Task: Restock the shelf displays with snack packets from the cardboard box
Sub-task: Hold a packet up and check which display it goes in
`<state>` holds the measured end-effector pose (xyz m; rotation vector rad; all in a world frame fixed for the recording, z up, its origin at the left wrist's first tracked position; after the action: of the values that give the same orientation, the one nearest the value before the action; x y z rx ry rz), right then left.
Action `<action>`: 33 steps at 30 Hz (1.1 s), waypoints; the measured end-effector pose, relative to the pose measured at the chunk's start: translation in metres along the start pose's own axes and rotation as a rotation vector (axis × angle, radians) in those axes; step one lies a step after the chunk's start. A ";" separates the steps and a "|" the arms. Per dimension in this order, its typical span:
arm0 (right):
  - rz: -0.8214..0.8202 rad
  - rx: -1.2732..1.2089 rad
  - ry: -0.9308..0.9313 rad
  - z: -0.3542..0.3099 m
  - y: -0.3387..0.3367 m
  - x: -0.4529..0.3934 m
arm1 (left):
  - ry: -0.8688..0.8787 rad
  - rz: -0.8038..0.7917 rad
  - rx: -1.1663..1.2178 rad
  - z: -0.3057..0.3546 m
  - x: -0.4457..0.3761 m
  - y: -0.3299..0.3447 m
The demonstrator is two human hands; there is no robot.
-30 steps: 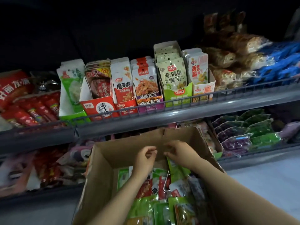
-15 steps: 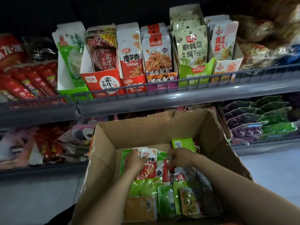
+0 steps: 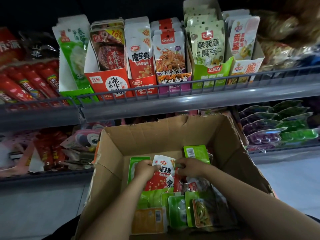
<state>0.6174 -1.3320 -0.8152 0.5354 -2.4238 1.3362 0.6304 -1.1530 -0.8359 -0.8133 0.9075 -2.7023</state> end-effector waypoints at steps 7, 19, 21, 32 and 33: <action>0.281 -0.409 0.087 0.000 -0.034 -0.007 | -0.077 -0.079 0.311 0.017 0.013 -0.012; 0.356 -0.758 0.079 -0.031 -0.075 0.019 | 0.059 -0.117 0.331 0.066 0.052 -0.062; 0.330 -0.654 0.093 -0.030 -0.073 0.024 | 0.104 -0.087 0.291 0.071 0.057 -0.072; 0.417 -0.425 -0.009 -0.044 -0.092 0.044 | 0.232 -0.017 0.333 0.103 0.068 -0.107; 0.435 -0.481 -0.034 -0.050 -0.099 0.048 | 0.230 -0.033 0.356 0.107 0.070 -0.110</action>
<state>0.6269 -1.3456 -0.6954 -0.1014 -2.8600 0.8188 0.6319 -1.1425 -0.6678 -0.4555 0.4270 -2.9046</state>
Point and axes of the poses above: each hand's wrist, its own x-axis away from the middle knuckle, its own y-axis out of the palm, z = x × y, the point moved 10 cm from there along -x, towards the middle knuckle, and after that the axes turned 11 degrees about z, right-handed, at the moved point
